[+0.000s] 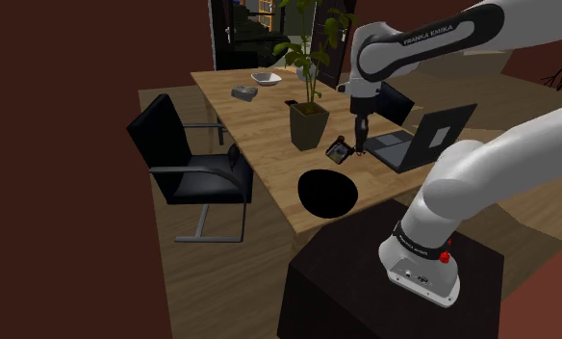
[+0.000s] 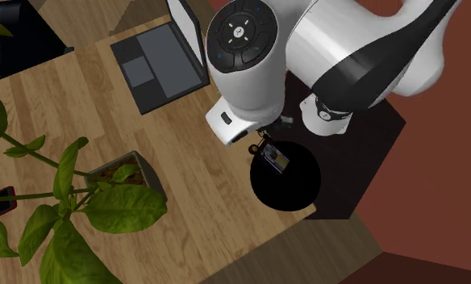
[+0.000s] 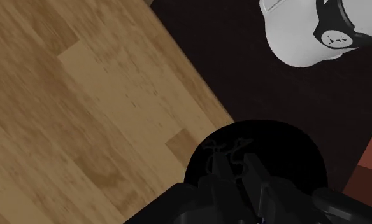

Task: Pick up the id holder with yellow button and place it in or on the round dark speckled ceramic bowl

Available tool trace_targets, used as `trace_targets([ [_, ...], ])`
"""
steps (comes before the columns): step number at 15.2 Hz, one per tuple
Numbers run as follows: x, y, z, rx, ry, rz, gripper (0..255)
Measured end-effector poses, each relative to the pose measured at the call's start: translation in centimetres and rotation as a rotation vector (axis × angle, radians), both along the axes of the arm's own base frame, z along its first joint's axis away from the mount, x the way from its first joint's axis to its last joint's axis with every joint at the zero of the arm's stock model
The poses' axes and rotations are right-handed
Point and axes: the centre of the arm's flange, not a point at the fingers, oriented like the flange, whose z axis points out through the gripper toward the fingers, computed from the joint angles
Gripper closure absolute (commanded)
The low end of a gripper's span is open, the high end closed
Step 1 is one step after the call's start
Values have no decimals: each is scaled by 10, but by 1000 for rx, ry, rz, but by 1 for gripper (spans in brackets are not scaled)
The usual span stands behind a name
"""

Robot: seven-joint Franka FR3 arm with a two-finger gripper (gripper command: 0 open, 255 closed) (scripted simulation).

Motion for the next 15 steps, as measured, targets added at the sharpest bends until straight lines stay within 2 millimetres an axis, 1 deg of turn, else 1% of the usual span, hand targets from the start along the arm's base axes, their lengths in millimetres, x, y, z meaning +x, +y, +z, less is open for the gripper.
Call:
trace_targets([
  [1, 1, 12, 1, 0, 0, -1, 255],
  [4, -3, 50, 2, 0, 0, -1, 255],
  [6, -6, 68, 2, 0, 0, -2, 255],
  [7, -7, 73, -2, 0, 0, -2, 255],
  [10, -8, 78, -16, 0, 1, -2, 255],
  [15, -7, 78, -41, 0, 1, -2, 255],
])
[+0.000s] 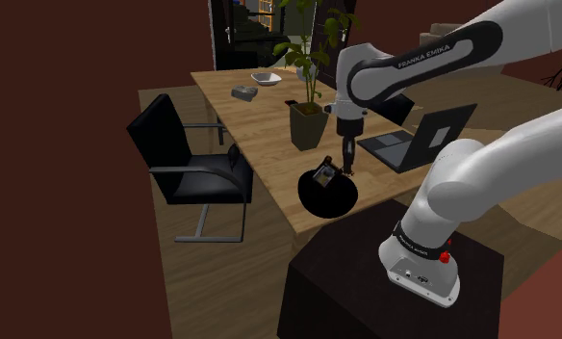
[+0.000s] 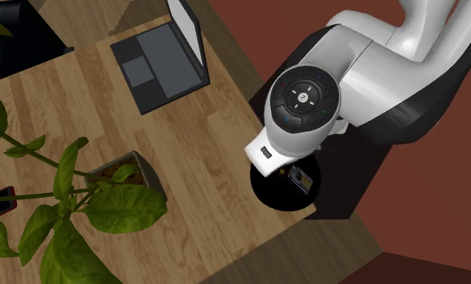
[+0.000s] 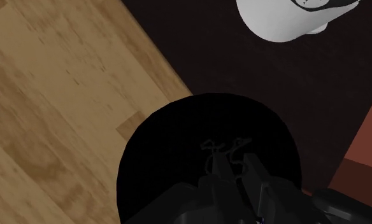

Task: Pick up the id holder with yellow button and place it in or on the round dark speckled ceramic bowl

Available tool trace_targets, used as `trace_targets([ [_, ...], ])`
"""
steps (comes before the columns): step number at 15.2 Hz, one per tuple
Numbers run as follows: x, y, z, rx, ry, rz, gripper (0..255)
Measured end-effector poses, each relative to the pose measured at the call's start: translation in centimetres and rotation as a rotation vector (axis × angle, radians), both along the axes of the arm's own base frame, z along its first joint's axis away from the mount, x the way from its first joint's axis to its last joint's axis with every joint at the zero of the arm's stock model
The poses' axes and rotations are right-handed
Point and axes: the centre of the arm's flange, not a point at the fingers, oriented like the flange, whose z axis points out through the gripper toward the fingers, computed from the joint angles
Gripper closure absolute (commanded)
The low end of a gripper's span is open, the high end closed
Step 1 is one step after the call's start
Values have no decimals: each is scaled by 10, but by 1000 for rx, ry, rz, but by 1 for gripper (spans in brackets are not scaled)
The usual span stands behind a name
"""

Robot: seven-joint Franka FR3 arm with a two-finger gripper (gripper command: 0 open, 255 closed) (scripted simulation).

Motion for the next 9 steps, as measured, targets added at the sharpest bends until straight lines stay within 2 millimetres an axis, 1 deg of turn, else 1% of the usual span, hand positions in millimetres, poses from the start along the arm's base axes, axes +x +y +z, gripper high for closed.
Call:
trace_targets([
  [8, 0, 0, -42, 0, 0, 0, 255],
  [9, 0, -1, -44, 0, -1, 0, 255],
])
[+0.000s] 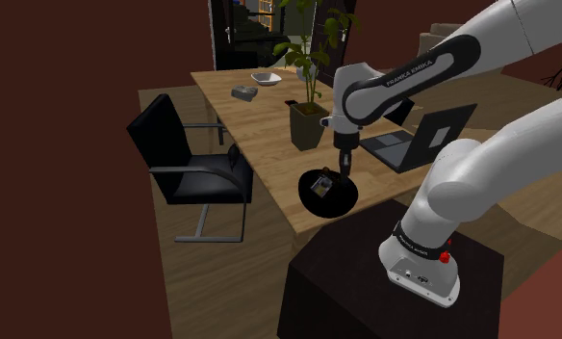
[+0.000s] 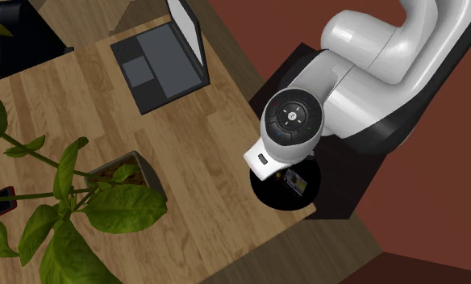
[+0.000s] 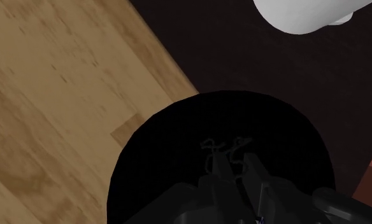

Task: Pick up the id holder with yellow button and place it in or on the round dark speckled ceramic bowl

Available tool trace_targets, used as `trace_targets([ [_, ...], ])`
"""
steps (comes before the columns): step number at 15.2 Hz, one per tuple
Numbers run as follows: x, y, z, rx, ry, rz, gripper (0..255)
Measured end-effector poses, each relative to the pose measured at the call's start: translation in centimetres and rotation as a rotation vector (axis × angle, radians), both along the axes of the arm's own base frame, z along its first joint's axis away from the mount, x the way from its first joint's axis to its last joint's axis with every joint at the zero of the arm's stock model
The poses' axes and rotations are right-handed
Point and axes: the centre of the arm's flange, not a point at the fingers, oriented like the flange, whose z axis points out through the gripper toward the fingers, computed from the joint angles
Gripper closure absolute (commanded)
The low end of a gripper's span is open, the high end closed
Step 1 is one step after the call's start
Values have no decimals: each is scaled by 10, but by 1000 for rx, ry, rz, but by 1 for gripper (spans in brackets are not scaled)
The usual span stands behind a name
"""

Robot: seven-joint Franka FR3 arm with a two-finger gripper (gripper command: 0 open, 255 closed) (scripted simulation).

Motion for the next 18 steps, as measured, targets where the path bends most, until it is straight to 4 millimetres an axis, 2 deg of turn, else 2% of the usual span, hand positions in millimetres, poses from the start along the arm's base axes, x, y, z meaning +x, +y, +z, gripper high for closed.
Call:
trace_targets([
  [5, 1, -1, -1, 0, -2, 0, 255],
  [6, 1, -1, -1, 0, -2, 0, 0],
  [12, 0, 0, -3, 0, 0, 0, 0],
  [16, 10, -4, 33, 0, -1, 0, 0],
  [18, 12, -4, 43, 0, -1, 0, 0],
])
